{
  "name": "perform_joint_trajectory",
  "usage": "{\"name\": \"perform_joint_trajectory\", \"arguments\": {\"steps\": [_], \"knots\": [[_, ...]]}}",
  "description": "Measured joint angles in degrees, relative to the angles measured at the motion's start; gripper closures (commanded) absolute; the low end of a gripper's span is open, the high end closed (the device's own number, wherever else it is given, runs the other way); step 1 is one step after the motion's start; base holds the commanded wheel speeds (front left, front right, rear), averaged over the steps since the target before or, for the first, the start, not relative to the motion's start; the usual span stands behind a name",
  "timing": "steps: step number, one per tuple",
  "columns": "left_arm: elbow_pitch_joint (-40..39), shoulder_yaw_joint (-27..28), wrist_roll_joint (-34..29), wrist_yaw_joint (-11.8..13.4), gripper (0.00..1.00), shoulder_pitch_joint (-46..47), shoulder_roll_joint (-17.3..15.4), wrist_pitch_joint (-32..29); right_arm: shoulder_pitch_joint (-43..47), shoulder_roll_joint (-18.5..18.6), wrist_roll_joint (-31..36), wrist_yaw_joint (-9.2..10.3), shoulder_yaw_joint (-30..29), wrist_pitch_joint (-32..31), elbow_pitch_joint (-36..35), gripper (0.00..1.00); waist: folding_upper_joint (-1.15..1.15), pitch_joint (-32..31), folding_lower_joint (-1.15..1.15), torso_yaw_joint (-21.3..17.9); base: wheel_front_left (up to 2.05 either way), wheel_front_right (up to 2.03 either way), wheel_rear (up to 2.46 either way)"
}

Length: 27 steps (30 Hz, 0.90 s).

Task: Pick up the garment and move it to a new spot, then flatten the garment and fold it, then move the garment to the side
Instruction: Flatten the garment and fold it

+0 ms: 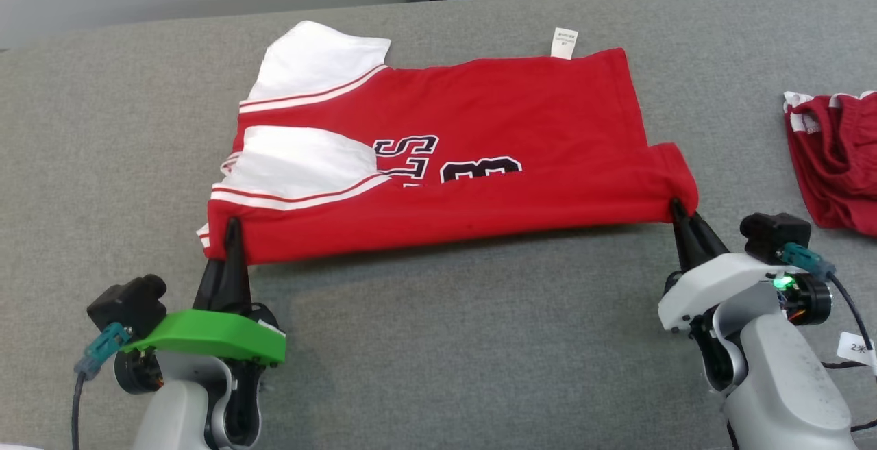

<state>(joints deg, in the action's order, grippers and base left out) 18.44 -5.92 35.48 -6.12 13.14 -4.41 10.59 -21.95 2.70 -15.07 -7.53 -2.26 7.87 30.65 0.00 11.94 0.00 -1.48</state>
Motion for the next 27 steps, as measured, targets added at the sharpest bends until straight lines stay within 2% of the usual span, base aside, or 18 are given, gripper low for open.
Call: {"name": "perform_joint_trajectory", "arguments": {"steps": [5,12,19,20,21,22,23,24,27], "knots": [[-5.69,-0.96,-0.01,0.44,1.00,-5.49,-0.03,-1.46,4.57,0.00,1.09,0.00,-2.85,-2.38,-6.95,1.00,0.00,-1.68,0.00,0.03,0.00,0.00,0.00],[-12.16,-2.21,0.56,3.02,1.00,-15.79,0.01,-5.00,16.43,0.01,0.79,0.00,-4.75,-7.76,-18.11,1.00,0.00,-2.39,0.00,0.21,0.00,0.00,0.00],[-12.18,-2.53,0.24,4.81,1.00,-19.50,-0.97,-6.64,21.53,0.01,-0.51,0.00,-4.47,-10.38,-21.42,1.00,0.00,-1.64,0.00,-0.21,0.00,0.00,0.00],[-11.94,-2.65,0.19,4.90,1.00,-19.52,-1.12,-6.97,21.73,0.00,-0.52,-0.01,-4.45,-10.38,-21.50,0.89,0.00,-1.55,0.00,-0.26,0.00,0.00,0.00],[-11.62,-2.78,0.18,5.13,1.00,-19.54,-1.27,-7.02,22.02,0.01,-0.51,-0.01,-4.44,-10.37,-21.62,0.71,0.00,-1.46,0.00,-0.31,0.00,0.00,0.00],[-11.34,-2.83,0.07,5.32,0.74,-19.59,-1.34,-7.11,22.36,0.00,-0.52,0.00,-4.56,-10.37,-21.59,0.53,0.00,-1.39,0.00,-0.35,0.00,0.00,0.00],[-11.14,-2.87,-0.12,5.49,0.33,-19.65,-1.45,-7.24,22.57,0.03,-0.52,0.00,-4.71,-10.37,-21.48,0.02,0.00,-1.33,0.00,-0.38,0.00,0.00,0.00],[-10.84,-2.86,-0.21,5.77,0.00,-19.76,-1.60,-7.39,22.80,0.08,-0.51,0.00,-4.93,-10.37,-21.26,0.00,0.00,-1.25,0.00,-0.43,0.00,0.00,0.00],[-10.49,-2.93,-0.33,5.97,0.00,-20.33,-1.88,-7.56,23.17,0.10,-0.52,0.00,-5.19,-10.36,-20.83,0.00,0.00,-1.13,0.00,-0.54,0.00,0.00,0.00]]}}
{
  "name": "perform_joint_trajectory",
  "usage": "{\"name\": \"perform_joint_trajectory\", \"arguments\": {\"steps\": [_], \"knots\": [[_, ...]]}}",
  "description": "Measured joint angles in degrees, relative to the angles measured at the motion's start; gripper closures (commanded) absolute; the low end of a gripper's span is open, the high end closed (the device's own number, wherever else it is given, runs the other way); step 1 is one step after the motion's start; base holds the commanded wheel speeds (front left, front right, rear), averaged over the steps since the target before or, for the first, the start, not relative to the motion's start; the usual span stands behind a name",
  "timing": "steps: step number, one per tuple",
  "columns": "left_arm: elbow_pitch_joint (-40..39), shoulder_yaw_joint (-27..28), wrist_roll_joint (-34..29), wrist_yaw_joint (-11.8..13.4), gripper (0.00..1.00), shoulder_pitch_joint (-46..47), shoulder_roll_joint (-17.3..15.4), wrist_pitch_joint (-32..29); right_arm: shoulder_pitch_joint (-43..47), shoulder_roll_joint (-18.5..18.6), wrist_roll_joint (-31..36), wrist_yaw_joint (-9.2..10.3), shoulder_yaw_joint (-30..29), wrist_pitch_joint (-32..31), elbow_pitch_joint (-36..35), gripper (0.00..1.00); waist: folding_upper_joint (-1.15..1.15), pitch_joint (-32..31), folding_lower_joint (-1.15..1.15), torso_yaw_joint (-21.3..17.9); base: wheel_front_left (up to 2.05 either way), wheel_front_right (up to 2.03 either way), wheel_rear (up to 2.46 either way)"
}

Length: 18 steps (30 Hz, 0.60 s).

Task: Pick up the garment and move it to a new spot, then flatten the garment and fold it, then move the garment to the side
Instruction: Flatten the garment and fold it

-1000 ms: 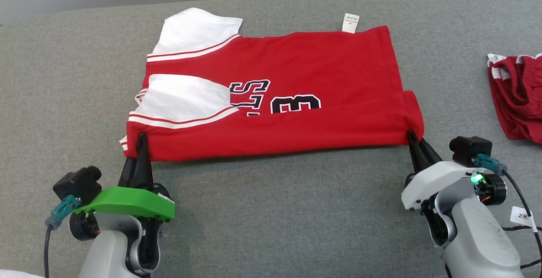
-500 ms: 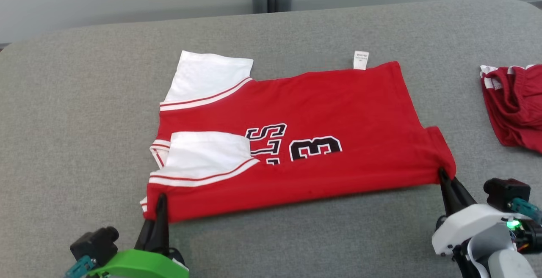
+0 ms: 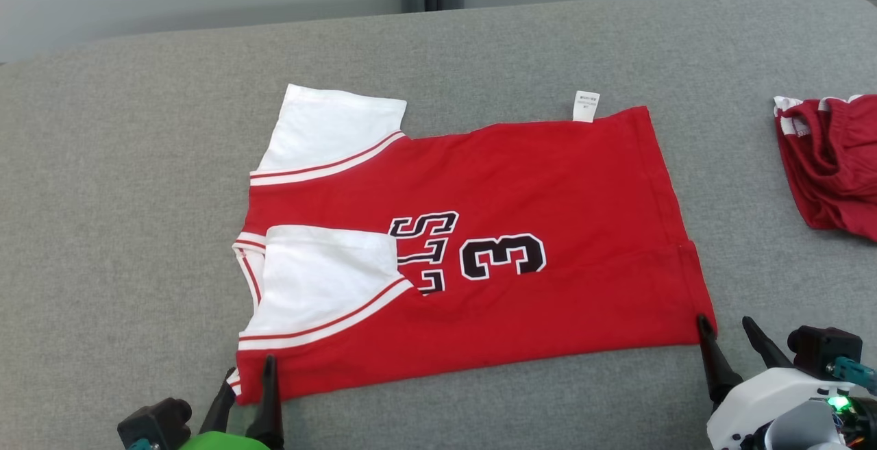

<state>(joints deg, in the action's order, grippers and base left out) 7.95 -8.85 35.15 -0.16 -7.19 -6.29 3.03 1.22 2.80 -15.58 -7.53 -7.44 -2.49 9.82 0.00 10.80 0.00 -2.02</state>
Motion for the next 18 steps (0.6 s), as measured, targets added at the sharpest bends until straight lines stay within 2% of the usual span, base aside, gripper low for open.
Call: {"name": "perform_joint_trajectory", "arguments": {"steps": [4,10,18], "knots": [[-0.45,0.14,-0.52,0.25,0.00,-0.19,-0.97,0.05,0.40,0.00,0.58,0.00,-0.92,0.51,0.04,0.00,0.00,-0.03,0.00,-0.05,0.00,0.00,0.00],[-3.02,-0.33,-4.30,0.15,0.00,4.24,-5.91,-1.82,-1.79,0.00,1.97,0.00,-0.93,0.74,-2.46,0.00,0.00,0.15,0.00,-0.21,0.00,0.00,0.00],[-5.53,-3.47,-8.09,-5.01,0.00,24.82,-14.52,-10.43,-8.31,-0.01,3.76,0.00,2.92,-0.21,-3.70,0.00,0.00,2.46,0.00,-1.09,0.00,0.00,0.00]]}}
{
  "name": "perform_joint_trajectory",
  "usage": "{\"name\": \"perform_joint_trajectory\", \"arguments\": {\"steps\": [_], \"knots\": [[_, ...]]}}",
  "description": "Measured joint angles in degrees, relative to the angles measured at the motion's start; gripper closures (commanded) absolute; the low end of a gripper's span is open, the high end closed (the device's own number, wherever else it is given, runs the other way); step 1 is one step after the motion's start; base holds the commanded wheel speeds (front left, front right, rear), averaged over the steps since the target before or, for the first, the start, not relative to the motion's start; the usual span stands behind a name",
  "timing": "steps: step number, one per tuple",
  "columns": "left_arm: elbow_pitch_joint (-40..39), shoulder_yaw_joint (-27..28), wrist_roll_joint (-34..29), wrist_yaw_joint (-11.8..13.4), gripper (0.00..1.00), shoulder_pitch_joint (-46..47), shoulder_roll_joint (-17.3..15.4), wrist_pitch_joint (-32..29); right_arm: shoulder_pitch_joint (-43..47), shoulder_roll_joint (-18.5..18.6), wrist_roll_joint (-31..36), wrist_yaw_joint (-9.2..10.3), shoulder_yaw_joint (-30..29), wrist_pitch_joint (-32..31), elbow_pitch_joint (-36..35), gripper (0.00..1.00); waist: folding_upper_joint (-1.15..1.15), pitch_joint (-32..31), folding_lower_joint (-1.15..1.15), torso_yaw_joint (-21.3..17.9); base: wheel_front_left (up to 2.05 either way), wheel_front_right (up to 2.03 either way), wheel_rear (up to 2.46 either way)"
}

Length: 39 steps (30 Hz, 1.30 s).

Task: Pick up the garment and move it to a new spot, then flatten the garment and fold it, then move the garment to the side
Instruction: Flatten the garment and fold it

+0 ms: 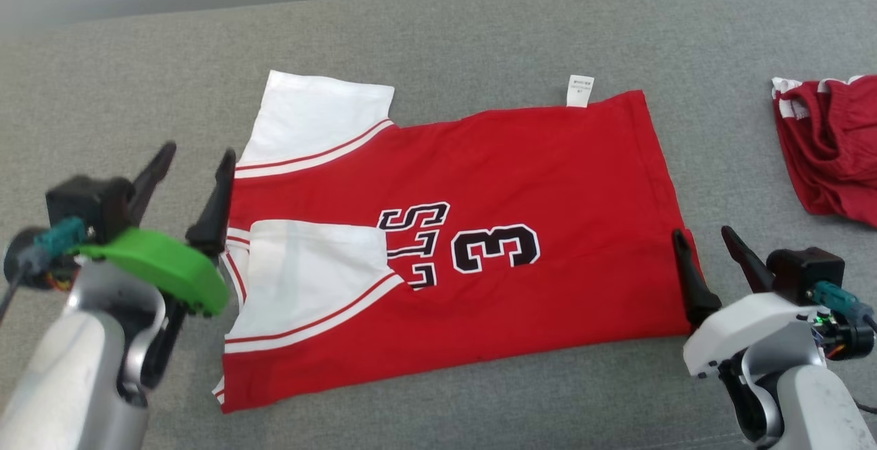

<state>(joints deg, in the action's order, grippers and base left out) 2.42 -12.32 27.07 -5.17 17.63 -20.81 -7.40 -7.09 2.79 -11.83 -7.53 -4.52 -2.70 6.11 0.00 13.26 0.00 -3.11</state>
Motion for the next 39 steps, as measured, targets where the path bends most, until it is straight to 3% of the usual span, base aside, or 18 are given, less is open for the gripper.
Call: {"name": "perform_joint_trajectory", "arguments": {"steps": [5,14,22,27,35,36,39], "knots": [[1.92,-3.27,-0.52,-1.89,0.00,13.92,-5.04,-5.50,-4.62,0.01,0.49,0.00,3.71,-0.05,0.78,0.00,0.00,2.72,0.00,-1.29,0.00,0.00,0.00],[10.63,-11.03,4.08,-2.15,0.00,30.11,-12.52,-14.35,-11.28,0.02,0.93,0.01,8.48,1.29,1.71,0.00,0.00,8.84,0.00,-5.60,0.00,0.00,0.00],[17.35,-16.24,10.29,-2.22,0.00,35.33,-16.52,-18.66,-15.56,0.04,0.48,0.00,10.67,3.25,3.39,0.00,0.00,14.45,0.00,-9.61,0.00,0.00,0.00],[22.13,-16.08,12.05,-2.22,0.00,36.23,-18.42,-20.04,-17.61,0.05,0.00,0.00,11.68,4.54,4.50,0.00,0.00,17.91,0.00,-12.81,0.00,0.00,0.00],[22.68,-16.48,14.22,-2.22,0.00,36.93,-19.27,-21.37,-18.72,0.05,-0.08,0.00,11.71,5.34,5.71,0.00,0.00,20.21,0.00,-15.19,0.00,0.00,0.00],[22.61,-16.56,14.24,-2.22,0.05,36.97,-19.33,-21.43,-19.02,0.05,-0.08,0.00,11.79,5.43,5.73,0.00,0.00,20.32,0.00,-15.28,0.00,0.00,0.00],[22.15,-16.84,14.72,-2.22,0.76,37.04,-19.35,-22.10,-19.76,0.04,-0.05,0.00,12.09,5.52,5.72,0.00,0.00,20.38,0.00,-15.22,0.00,0.00,0.00]]}}
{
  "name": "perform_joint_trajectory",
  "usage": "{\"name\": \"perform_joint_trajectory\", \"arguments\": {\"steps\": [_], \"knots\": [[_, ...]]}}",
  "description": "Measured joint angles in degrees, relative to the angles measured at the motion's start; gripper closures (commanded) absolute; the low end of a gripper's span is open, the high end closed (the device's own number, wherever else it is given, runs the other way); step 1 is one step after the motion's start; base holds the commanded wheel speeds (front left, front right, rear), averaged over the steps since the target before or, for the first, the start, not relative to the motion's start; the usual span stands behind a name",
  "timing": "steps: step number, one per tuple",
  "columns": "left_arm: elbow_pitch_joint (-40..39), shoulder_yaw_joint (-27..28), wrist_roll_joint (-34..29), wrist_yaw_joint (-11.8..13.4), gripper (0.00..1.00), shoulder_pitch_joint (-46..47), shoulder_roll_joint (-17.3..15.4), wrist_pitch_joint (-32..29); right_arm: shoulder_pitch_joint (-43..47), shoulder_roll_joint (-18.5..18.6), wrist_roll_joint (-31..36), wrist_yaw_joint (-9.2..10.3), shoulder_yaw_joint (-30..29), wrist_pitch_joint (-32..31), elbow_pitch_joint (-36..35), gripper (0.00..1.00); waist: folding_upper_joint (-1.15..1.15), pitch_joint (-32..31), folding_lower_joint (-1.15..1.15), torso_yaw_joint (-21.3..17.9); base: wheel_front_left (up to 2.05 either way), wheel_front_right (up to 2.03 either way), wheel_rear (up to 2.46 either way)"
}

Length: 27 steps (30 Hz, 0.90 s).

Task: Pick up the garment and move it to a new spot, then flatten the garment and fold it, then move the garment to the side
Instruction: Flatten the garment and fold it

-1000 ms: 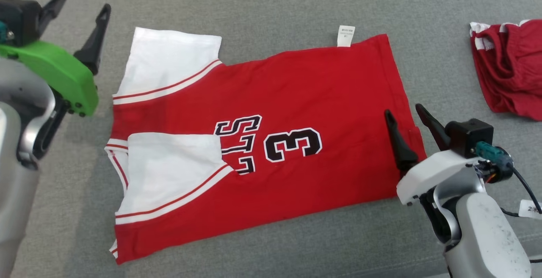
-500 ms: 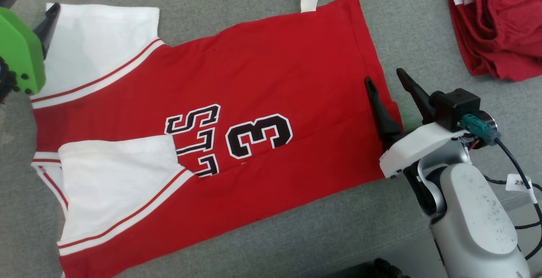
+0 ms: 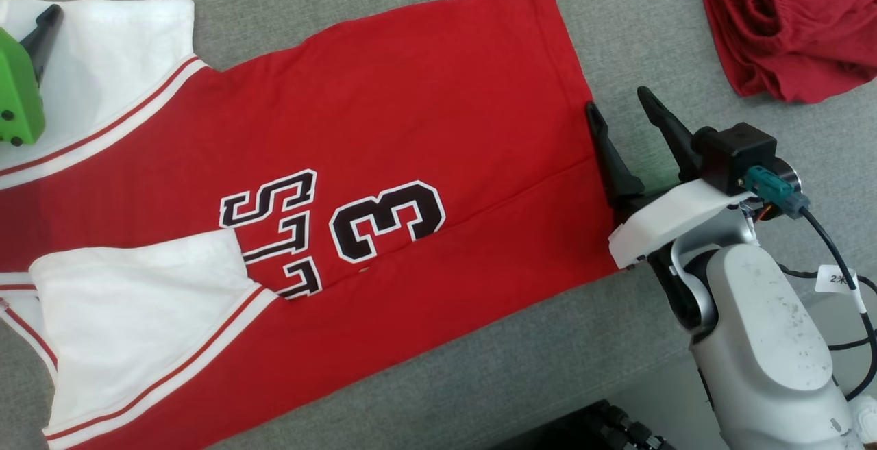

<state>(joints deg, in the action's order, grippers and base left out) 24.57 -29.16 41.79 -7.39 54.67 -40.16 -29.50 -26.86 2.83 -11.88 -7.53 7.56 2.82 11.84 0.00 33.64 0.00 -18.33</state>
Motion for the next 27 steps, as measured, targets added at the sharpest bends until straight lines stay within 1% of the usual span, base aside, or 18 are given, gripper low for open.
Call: {"name": "perform_joint_trajectory", "arguments": {"steps": [1,2,3,6,11,13,18,21,27], "knots": [[-0.21,-0.09,0.13,0.00,0.86,0.04,0.03,-0.27,-0.19,0.00,0.08,0.00,0.09,-0.03,-0.01,0.00,0.00,-0.01,0.00,0.10,0.00,0.00,0.00],[-0.35,-0.12,0.31,0.00,0.98,0.10,0.04,-0.53,-0.52,0.00,0.42,0.00,0.12,-0.20,-0.08,0.00,0.00,-0.03,0.00,0.19,0.00,0.00,0.00],[-0.67,-0.27,0.37,0.00,1.00,0.21,0.11,-0.69,-1.18,0.00,0.92,0.00,0.10,-0.42,-0.24,0.00,0.00,-0.06,0.00,0.34,0.00,0.00,0.00],[-1.46,-0.58,0.34,0.00,1.00,0.25,0.43,-0.52,-3.65,0.01,2.93,0.00,-0.19,-1.46,-0.77,0.00,0.00,-0.21,0.00,0.92,0.00,0.00,0.00],[-2.70,-0.37,0.25,0.16,1.00,0.59,1.52,1.93,-9.88,0.53,5.47,0.00,-0.14,-4.58,-0.34,0.00,0.00,-0.64,0.00,2.50,0.00,0.00,0.00],[-3.41,-0.49,-0.03,0.16,1.00,1.02,1.80,2.75,-12.48,1.53,5.87,0.00,0.16,-6.25,1.03,0.00,0.00,-0.76,0.00,3.25,0.00,0.00,0.00],[-5.63,-0.90,0.00,0.16,1.00,1.46,3.38,5.57,-18.61,4.95,5.82,0.00,1.16,-10.23,7.22,0.00,0.00,-0.88,0.00,5.67,0.00,0.00,0.00],[-7.24,-1.35,0.04,0.14,1.00,1.74,4.01,7.03,-21.08,5.83,4.17,0.00,2.01,-11.94,11.12,0.00,0.00,-0.82,0.00,7.24,0.00,0.00,0.00],[-9.61,-2.52,0.44,0.10,1.00,1.69,4.27,8.92,-24.48,7.64,-1.20,0.01,4.33,-15.19,17.86,0.00,0.00,-0.50,0.00,9.96,0.00,0.00,0.00]]}}
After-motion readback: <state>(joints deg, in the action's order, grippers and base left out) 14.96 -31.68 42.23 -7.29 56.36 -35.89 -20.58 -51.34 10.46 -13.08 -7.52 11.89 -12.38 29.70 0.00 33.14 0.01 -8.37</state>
